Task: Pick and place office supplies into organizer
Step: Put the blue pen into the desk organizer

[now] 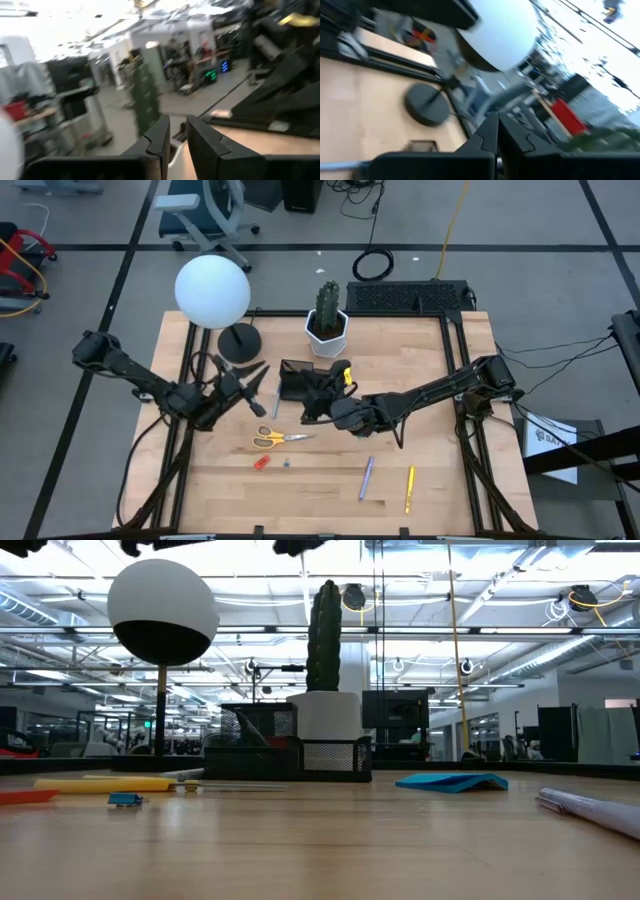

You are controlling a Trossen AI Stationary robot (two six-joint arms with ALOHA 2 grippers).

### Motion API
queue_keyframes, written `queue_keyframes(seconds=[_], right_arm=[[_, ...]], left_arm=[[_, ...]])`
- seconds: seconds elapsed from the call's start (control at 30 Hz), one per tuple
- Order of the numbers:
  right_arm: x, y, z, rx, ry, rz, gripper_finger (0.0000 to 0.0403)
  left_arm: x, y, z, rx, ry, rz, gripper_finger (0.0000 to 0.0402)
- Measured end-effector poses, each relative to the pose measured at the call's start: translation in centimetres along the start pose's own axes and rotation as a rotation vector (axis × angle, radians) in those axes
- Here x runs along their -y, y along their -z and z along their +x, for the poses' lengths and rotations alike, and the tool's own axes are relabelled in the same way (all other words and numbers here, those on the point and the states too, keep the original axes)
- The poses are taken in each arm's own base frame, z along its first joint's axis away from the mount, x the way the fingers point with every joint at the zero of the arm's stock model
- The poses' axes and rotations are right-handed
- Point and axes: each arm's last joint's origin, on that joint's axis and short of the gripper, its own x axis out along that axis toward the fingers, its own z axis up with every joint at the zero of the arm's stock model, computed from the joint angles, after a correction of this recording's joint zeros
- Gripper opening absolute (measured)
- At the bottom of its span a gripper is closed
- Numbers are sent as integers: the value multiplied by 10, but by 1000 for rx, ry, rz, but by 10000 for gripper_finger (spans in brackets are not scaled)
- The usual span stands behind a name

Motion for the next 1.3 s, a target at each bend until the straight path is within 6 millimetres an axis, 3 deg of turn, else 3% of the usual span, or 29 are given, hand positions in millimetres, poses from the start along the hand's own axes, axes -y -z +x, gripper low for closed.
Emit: queue_keyframes(seconds=[0.23,0.4,0.57,0.83,1.1,1.3], right_arm=[[6,9,10,-73,40,3,6],[27,22,18,-158,33,49,8],[51,34,23,-224,-99,166,7],[63,49,28,-328,-148,176,6],[72,58,29,-389,-121,109,7],[108,67,28,-465,-17,148,1]], left_arm=[[-18,-2,-11,-80,-27,-101,98],[-29,5,-13,-131,-17,-150,112],[-37,14,-8,-180,53,-216,113],[-50,21,13,-564,90,-260,113],[-44,44,28,-830,161,-296,113],[-37,51,30,-918,307,-249,113]])
